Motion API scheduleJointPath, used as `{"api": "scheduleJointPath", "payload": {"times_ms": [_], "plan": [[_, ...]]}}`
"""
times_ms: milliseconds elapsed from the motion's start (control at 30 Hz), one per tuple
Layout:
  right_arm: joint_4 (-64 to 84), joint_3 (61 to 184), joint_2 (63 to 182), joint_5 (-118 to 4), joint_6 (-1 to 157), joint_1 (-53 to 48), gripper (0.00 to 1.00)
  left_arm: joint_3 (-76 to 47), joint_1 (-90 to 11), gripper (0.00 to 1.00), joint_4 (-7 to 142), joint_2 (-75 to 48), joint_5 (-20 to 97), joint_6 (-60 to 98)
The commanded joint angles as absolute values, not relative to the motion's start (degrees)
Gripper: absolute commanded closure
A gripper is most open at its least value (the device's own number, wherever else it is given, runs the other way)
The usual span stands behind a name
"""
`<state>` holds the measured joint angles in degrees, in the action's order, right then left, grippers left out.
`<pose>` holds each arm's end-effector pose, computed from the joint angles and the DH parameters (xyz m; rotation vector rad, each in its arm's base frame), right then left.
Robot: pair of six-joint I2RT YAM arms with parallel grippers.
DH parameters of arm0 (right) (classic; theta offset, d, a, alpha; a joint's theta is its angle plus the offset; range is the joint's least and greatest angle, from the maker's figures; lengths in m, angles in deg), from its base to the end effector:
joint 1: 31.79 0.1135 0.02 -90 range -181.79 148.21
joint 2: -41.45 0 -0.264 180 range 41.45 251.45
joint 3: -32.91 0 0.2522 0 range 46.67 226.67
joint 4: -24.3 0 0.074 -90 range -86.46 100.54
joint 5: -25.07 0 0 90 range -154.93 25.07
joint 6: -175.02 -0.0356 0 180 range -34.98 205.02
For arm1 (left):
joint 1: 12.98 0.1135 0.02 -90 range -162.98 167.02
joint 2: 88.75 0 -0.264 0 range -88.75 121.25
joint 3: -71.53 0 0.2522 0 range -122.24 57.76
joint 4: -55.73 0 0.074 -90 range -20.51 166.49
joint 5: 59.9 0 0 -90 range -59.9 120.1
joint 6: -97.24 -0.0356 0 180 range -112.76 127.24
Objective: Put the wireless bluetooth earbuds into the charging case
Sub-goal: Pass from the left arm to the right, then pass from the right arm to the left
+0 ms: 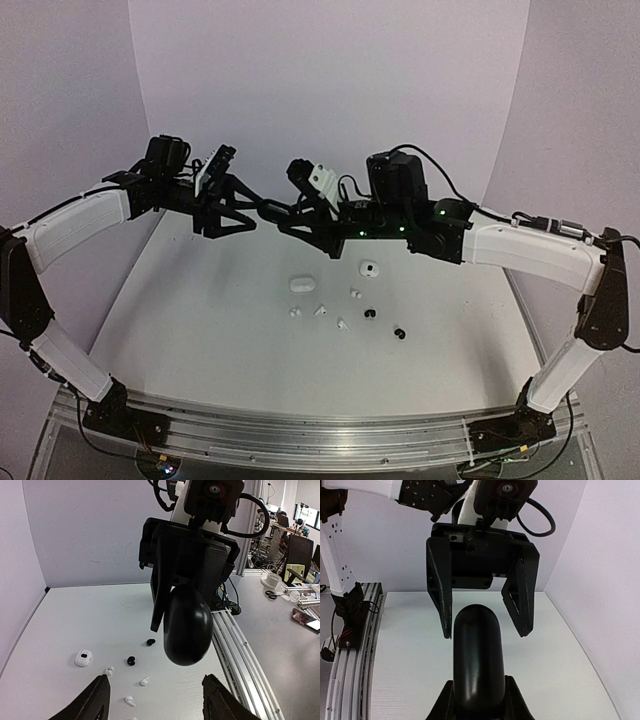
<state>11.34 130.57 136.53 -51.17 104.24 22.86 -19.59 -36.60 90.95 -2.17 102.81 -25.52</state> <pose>0.2257 0.3329 0.3683 -1.2158 1.3185 0.6577 0.2873 -0.1627 0.3538 1.4644 1.1888 -1.1974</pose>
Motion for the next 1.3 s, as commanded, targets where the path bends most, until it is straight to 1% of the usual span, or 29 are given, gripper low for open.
{"api": "scheduleJointPath", "payload": {"times_ms": [0, 233, 367, 467, 500, 633, 833, 1000, 1133, 1267], "plan": [[12.6, 132.8, 135.0, -50.4, 103.8, 22.8, 1.00, -19.0, -37.9, 0.46, 85.7, -4.2, 104.6, -24.2], [12.7, 133.9, 136.3, -50.7, 103.8, 22.9, 1.00, -18.8, -38.8, 0.58, 83.3, -4.6, 104.0, -20.9], [12.8, 134.2, 136.9, -50.8, 103.7, 22.8, 1.00, -18.7, -39.0, 0.60, 84.0, -4.7, 104.5, -20.0], [12.8, 134.5, 137.4, -51.0, 103.7, 22.8, 1.00, -18.8, -39.3, 0.69, 83.6, -4.6, 104.9, -19.8], [12.8, 134.7, 137.4, -51.0, 103.7, 22.8, 1.00, -18.9, -39.3, 0.70, 83.3, -4.6, 105.1, -19.6], [12.8, 134.5, 137.4, -52.0, 103.6, 22.8, 1.00, -19.1, -39.6, 0.65, 83.1, -4.5, 106.0, -19.2], [12.8, 134.5, 137.6, -52.7, 103.4, 22.8, 1.00, -19.1, -39.8, 0.61, 81.9, -4.4, 106.6, -18.3], [12.9, 134.9, 138.1, -52.5, 103.2, 22.8, 1.00, -19.1, -40.1, 0.68, 81.7, -4.3, 106.4, -18.3], [12.8, 135.0, 138.3, -52.7, 103.2, 22.8, 1.00, -19.3, -40.3, 0.70, 81.4, -4.2, 106.3, -17.4], [12.7, 135.5, 138.8, -52.9, 103.2, 22.8, 1.00, -19.2, -40.6, 0.74, 81.1, -4.2, 106.5, -16.8]]}}
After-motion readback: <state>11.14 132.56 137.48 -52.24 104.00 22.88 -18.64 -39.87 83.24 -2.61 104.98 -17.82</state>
